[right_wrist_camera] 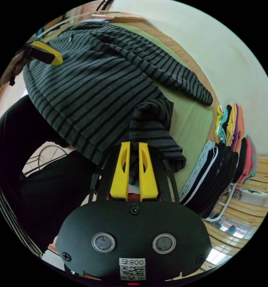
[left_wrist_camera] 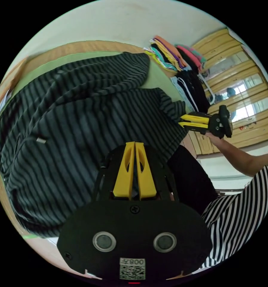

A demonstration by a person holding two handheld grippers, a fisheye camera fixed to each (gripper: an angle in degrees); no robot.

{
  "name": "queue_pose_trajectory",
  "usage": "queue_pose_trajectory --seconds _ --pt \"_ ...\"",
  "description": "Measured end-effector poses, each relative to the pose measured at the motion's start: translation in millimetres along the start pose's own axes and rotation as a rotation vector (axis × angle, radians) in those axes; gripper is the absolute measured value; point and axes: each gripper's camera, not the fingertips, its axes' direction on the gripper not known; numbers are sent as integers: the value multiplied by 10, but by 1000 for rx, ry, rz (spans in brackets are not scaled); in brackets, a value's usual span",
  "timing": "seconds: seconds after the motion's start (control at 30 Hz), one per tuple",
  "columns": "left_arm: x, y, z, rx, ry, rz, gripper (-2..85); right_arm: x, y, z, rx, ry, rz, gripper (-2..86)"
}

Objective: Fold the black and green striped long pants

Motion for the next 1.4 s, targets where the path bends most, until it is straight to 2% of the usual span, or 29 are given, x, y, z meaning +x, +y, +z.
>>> queue_pose_trajectory --seconds 0.13,0.27,0.4,0.43,0.6,0.73,0.8,0.83,1.0,1.17,1.3,1.4 --pt "118 -270 -39 -1 -48 114 1 428 -6 -289 44 -8 80 38" --pt "-29 -409 -105 14 -25 81 1 1569 -62 -648 77 174 253 44" --pt "-138 -499 -87 -4 -17 36 0 2602 -118 -542 53 106 460 41" --pt "-149 -525 -64 -23 -30 32 0 2783 -78 -479 49 27 509 48" --pt "-201 -565 55 -93 -101 2 1 2539 443 -167 158 -207 598 31" --pt "-240 -590 217 -190 -151 -8 1 1862 857 647 -56 -286 556 6" --pt "-236 -608 197 -155 -145 -30 0 1663 1053 1022 -185 -252 561 2" --pt "-232 -641 194 -156 -139 -45 0 1653 1222 964 -47 -236 595 1" --pt "-172 -866 97 -140 -103 -18 1 2052 1385 945 -21 -337 666 1" --pt "-256 -1397 -171 49 -87 -34 2 2575 802 716 196 -375 599 4" --pt "-305 -1841 -267 118 -96 -9 4 2977 146 865 226 -378 580 22" --pt "-315 -2207 -281 111 -171 36 10 3398 -188 1115 236 -438 632 63"
